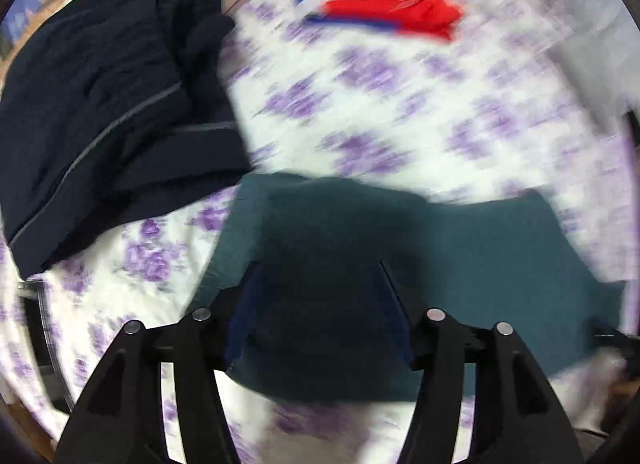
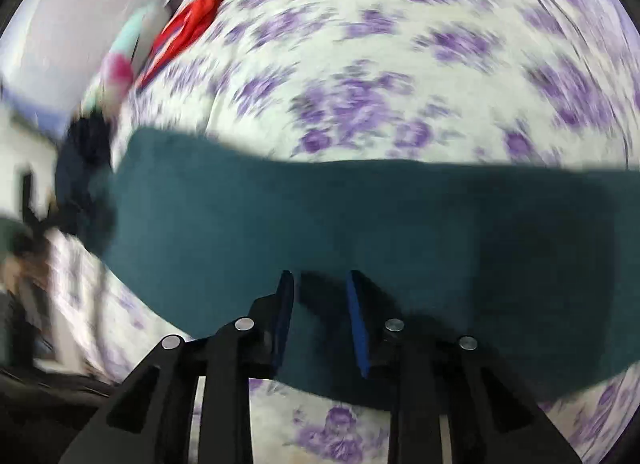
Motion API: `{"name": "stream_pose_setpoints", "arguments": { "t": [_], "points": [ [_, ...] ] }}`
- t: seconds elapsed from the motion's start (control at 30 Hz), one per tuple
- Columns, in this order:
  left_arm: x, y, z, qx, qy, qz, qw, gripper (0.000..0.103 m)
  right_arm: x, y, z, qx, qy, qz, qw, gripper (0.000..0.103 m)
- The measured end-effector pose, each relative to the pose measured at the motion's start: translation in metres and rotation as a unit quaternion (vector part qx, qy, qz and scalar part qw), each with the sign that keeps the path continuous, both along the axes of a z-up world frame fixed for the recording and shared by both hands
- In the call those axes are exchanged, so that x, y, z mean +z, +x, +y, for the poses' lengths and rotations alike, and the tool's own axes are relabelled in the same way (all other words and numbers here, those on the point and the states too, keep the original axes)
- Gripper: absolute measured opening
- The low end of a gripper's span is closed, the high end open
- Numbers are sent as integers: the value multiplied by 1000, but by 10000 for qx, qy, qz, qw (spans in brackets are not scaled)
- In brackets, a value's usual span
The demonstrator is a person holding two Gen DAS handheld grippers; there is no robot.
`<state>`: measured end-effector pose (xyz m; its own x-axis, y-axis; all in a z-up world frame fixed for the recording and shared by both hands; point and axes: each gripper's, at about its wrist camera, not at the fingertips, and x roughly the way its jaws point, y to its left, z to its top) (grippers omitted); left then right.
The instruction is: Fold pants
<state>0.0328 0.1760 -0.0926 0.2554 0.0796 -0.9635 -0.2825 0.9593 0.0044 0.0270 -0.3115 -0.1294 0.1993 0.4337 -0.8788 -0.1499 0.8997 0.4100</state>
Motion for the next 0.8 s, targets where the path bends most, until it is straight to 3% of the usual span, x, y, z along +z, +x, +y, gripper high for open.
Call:
{"name": "stream_pose_setpoints", "arguments": {
  "t": [0.03,0.07,0.17,0.27,0.4,0.5,0.6,0.63,0.67,0.73,0.8],
  "points": [
    [-16,3,4,125,250,307,9991,54,5,0,-6,-148,15,31,9999,30],
    [-19,3,6,190,251,336,9989,53,14,-1,-11,-315,-19,10,9995,36],
    [-9,5,-1,164,181,95,9997,53,40,8,5,-43,84,-397,9992,38],
    [4,9,-15,-96,135,-64,9998,55,60,35,60,559,413,-820,9942,38],
    [19,16,-20,-244,204,-316,9990,62,61,77,146,1258,602,-1012,9850,38],
    [16,21,-12,-49,187,-280,9994,62,47,109,199,1488,770,-765,9829,46],
    [6,19,-2,137,124,-164,9997,62,28,128,237,1629,656,-306,9840,47],
    [1,19,1,168,97,-114,9997,62,24,129,244,1703,597,-224,9833,42],
    [-4,18,4,204,53,-49,9998,62,19,128,250,1791,478,-148,9826,9],
    [-13,17,8,284,-25,26,9996,62,14,129,255,1915,352,-25,9809,8],
    [-15,16,7,289,43,-16,9996,62,24,131,248,1819,408,-215,9822,7]
  ]
}}
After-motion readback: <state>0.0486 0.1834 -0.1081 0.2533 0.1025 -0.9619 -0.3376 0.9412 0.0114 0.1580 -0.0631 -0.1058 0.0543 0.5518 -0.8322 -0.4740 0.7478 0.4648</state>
